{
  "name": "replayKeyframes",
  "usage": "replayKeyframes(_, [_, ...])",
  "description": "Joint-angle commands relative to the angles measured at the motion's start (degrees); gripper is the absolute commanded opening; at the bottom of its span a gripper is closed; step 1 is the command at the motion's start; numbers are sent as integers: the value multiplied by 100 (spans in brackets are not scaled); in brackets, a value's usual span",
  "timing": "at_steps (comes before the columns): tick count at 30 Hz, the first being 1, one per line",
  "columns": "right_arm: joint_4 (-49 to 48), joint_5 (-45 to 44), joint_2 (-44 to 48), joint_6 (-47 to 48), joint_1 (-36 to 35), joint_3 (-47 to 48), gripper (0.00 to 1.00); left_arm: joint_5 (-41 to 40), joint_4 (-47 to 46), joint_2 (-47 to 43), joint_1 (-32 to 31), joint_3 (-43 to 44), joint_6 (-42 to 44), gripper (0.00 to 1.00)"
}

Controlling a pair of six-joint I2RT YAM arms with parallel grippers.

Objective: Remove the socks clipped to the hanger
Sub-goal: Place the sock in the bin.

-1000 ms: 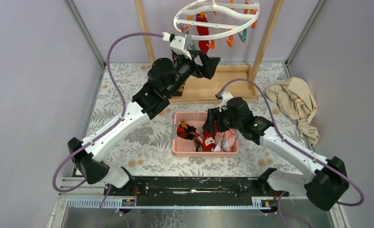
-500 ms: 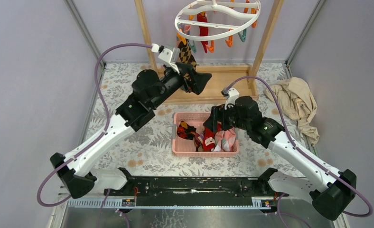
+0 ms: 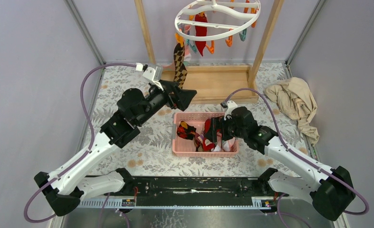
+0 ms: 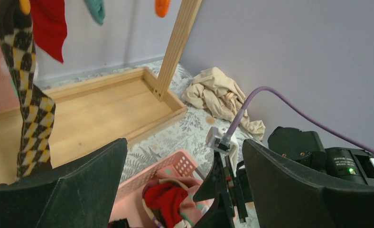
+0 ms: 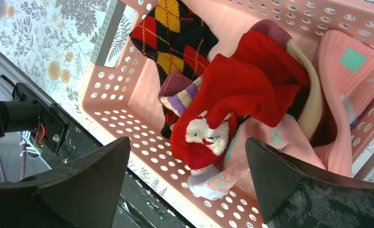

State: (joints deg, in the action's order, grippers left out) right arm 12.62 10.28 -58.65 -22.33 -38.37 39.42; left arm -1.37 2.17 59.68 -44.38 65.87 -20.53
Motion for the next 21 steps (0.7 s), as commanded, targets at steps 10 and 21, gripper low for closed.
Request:
replayKeyframes(10, [-393,171,499,-159,-37,-30,100,-591,949,-556,-32,-825,-765,99])
replayKeyframes(21, [-172,120,947,-70,-37,66,99,-1215,1122,-861,-33,-1278,-1093,99])
